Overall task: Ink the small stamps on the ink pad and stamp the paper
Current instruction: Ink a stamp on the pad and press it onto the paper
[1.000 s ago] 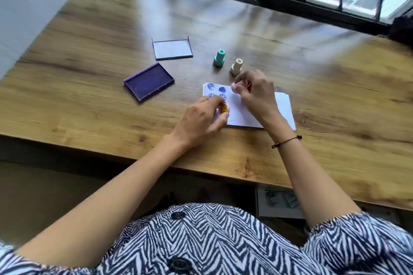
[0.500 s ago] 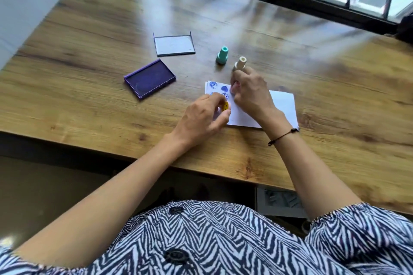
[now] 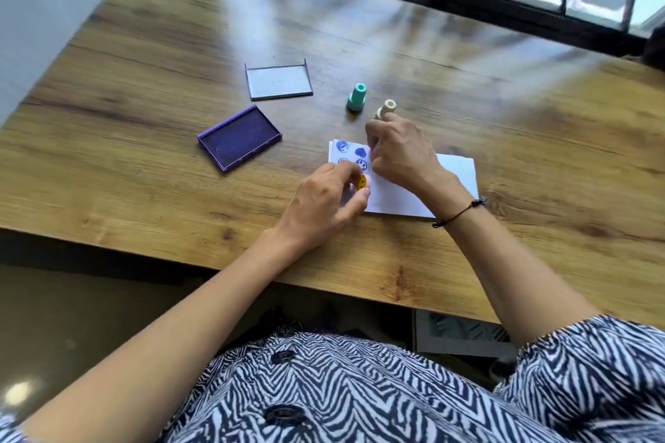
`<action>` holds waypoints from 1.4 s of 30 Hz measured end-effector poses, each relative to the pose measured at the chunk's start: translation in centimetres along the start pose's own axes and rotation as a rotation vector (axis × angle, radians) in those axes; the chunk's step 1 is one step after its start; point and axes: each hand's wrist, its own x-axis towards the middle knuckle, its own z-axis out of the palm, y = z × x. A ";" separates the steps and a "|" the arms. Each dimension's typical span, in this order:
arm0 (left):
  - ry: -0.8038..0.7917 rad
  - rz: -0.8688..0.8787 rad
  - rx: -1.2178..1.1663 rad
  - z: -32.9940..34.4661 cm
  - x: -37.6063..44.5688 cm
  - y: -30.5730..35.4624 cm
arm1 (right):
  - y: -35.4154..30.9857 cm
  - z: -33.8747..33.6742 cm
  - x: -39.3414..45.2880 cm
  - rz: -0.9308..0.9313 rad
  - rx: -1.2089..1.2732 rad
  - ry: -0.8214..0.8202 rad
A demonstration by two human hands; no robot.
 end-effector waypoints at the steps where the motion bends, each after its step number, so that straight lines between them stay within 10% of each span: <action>1: -0.004 -0.002 -0.001 0.0 0.0 0.0 | 0.0 0.1 0.0 -0.002 0.003 0.000; 16: 0.029 0.000 0.025 0.1 -0.1 0.3 | -0.4 -0.6 -0.4 0.041 -0.015 -0.069; 34: 0.032 -0.028 -0.036 0.0 -0.2 0.2 | 1.2 -4.1 -4.2 0.360 0.887 0.079; 42: 0.075 -0.313 -0.561 -0.6 0.6 0.5 | -0.5 -3.5 -5.1 0.304 1.177 -0.009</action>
